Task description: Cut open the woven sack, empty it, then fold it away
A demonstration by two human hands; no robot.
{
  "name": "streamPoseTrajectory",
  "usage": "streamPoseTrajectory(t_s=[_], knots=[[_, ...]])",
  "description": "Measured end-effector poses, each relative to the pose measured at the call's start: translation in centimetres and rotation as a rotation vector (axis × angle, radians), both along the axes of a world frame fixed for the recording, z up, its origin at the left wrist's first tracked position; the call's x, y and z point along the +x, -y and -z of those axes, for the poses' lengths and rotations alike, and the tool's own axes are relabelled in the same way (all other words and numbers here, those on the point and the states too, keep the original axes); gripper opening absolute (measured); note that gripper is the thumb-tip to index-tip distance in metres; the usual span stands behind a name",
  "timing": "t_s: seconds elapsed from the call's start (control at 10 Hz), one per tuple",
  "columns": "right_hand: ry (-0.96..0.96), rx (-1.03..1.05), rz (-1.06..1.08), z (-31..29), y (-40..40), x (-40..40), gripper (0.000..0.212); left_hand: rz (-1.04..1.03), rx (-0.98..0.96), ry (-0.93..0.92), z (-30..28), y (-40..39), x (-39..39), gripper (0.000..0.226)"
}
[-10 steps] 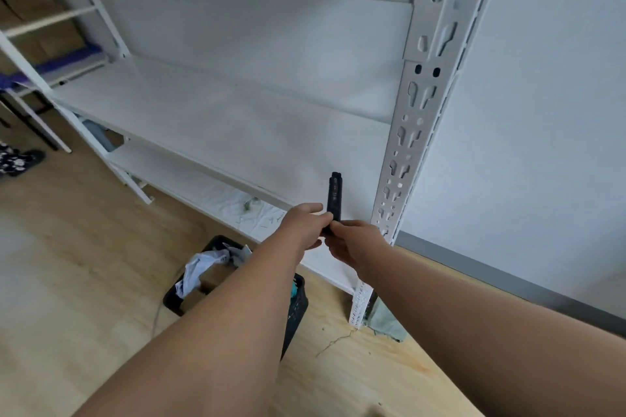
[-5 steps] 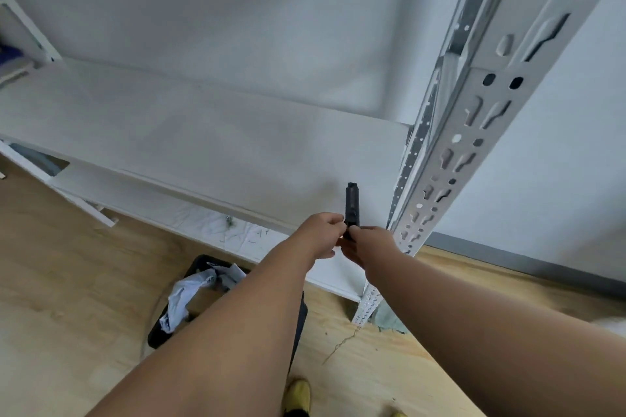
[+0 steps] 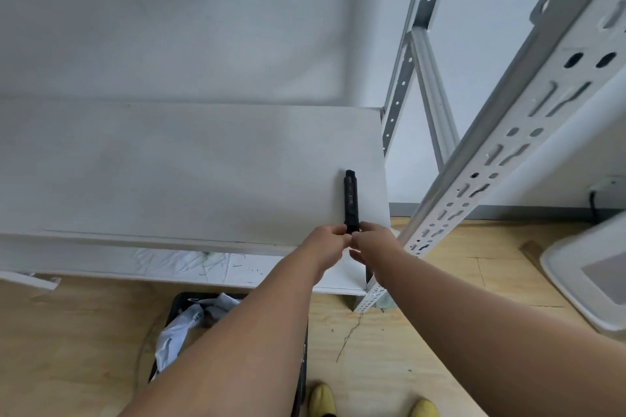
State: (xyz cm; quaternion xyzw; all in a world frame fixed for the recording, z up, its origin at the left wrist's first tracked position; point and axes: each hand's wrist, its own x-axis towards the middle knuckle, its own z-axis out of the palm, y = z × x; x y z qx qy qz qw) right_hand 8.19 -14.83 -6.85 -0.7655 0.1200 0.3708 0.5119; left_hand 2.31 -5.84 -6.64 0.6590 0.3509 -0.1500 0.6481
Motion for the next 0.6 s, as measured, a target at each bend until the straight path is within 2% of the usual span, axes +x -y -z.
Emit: streamPoseTrajectory(t_s=[0.1, 0.2, 0.4, 0.5, 0.6], knots=[[0.155, -0.129, -0.107, 0.1, 0.0, -0.1, 0.055, -0.015, 0.066, 0.029, 0.3, 0.3, 0.5, 0.048], [0.176, -0.092, -0.130, 0.5, 0.1, -0.1, 0.055, 0.029, 0.129, 0.039, 0.5, 0.2, 0.8, 0.046], [0.171, -0.070, -0.158, 0.4, 0.3, -0.1, 0.055, 0.078, 0.114, 0.082, 0.5, -0.4, 0.8, 0.044], [0.208, -0.078, -0.162, -0.6, 0.5, -0.7, 0.056, 0.080, 0.141, 0.075, -0.1, -0.5, 0.4, 0.047], [0.329, -0.088, -0.179, -1.8, 0.6, -1.3, 0.055, 0.008, 0.226, 0.098, -1.3, -0.9, -0.3, 0.048]])
